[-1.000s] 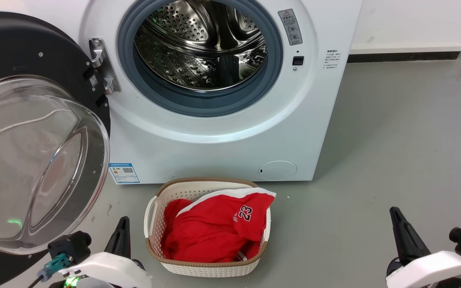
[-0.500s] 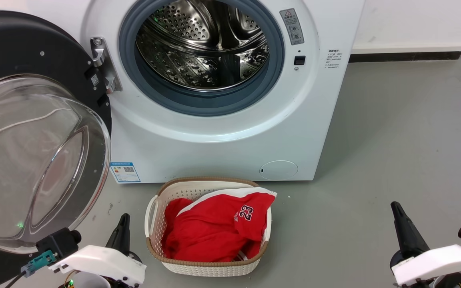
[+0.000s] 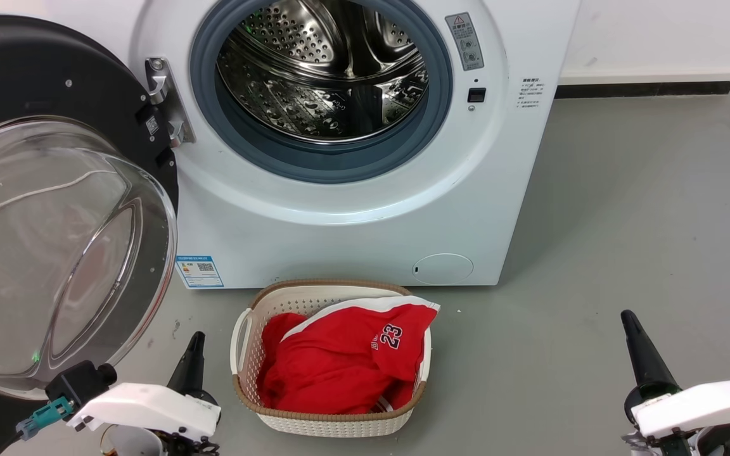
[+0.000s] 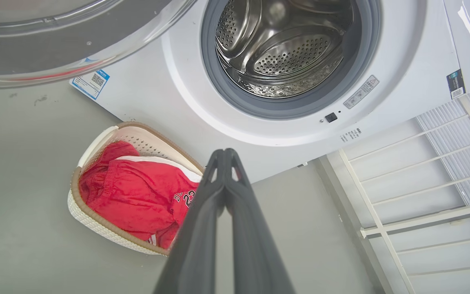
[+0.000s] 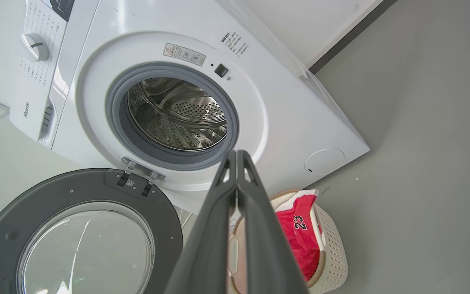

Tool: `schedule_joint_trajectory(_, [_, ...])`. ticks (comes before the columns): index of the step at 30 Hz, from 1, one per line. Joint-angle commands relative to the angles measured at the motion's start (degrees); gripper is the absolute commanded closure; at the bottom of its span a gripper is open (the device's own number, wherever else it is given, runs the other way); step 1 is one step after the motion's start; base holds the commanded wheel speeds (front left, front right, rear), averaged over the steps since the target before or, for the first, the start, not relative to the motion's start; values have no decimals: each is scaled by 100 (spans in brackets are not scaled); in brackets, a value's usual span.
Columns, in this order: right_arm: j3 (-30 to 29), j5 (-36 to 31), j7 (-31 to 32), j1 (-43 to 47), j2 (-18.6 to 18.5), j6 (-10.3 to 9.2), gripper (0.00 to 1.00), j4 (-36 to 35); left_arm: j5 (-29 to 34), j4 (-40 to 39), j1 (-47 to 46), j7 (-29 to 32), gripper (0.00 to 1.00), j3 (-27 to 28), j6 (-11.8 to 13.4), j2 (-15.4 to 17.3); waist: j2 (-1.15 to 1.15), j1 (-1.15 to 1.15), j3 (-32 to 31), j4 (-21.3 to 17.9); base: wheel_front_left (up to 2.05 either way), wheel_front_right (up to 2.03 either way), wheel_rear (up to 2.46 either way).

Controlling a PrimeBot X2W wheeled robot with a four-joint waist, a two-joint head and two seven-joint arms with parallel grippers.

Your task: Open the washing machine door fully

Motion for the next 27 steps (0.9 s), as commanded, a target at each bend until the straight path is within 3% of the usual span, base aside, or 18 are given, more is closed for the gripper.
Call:
schedule_joint_trajectory(1, [-20, 199, 21, -142, 0, 1, 100, -24, -157, -18, -166, 40, 100, 99, -72, -8, 0, 0, 1, 2, 0, 0, 0])
schedule_joint_trajectory(27, [-106, 1830, 151, -377, 21, 1, 100, 272, -1456, 247, -306, 306, 100, 641, -595, -363, 0, 0, 19, 40, 0, 0, 0])
